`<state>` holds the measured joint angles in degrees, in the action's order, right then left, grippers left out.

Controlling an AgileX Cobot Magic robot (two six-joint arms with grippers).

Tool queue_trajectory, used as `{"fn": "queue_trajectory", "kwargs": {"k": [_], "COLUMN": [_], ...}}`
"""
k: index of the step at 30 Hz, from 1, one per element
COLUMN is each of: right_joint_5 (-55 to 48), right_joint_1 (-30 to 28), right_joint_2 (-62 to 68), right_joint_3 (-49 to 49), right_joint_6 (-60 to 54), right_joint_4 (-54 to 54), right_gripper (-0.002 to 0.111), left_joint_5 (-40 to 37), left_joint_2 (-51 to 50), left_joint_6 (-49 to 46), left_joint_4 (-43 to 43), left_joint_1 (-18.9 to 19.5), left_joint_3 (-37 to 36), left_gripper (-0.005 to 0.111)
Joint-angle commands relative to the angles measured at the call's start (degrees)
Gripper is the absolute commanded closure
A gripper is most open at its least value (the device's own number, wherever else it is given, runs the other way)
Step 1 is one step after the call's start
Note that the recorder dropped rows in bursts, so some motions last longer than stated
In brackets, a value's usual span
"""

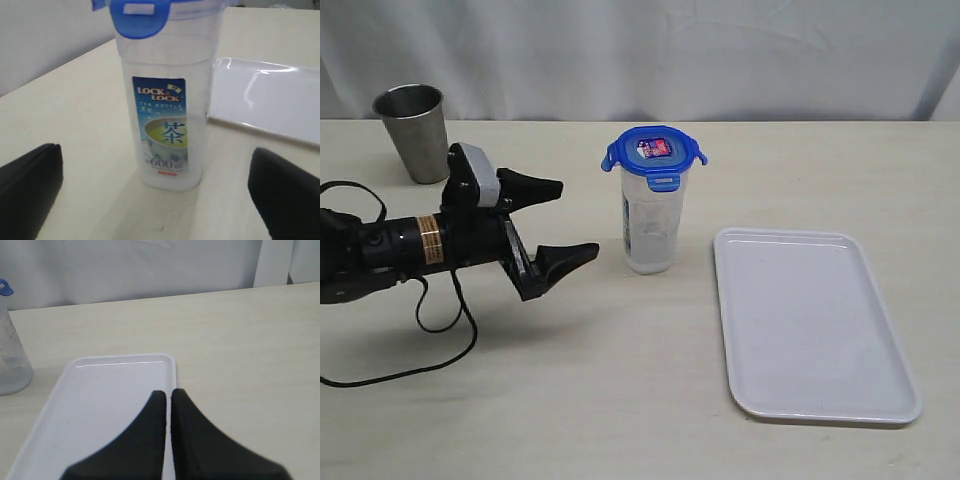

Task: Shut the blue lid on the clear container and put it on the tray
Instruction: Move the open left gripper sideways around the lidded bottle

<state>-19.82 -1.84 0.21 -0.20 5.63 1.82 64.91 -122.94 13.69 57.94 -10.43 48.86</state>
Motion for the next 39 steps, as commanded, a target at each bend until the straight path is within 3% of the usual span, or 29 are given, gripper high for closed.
{"fn": "queue_trajectory", "kwargs": {"k": [1,13,30,39], "right_joint_5": [0.14,0.14,0.14,0.14], "right_joint_1": [-0.04,-0.04,-0.04,-0.04], "right_joint_2": [-0.21,-0.21,-0.21,-0.21], "right_joint_3": [0.20,0.20,0.20,0.20], "right_joint_6": [0.35,0.35,0.35,0.35], "right_joint_4": [-0.06,-0.06,-0.06,-0.06], "right_gripper": [0.104,0.104,0.104,0.104], "left_joint_5": [-2.34,-10.00,-9.32,-4.85], "left_joint_2": [-2.63,-4.72,-4.72,-8.56], "left_joint_6": [3.29,9.57,6.04,3.77], "left_joint_4": [1.88,6.17,-1.47,-4.75], "left_joint_1": [-2.07,-5.61,-10.92,-11.29], "left_joint_3": [3.76,12.57,15.59,15.94], "left_gripper": [0.004,0.004,0.004,0.004]}}
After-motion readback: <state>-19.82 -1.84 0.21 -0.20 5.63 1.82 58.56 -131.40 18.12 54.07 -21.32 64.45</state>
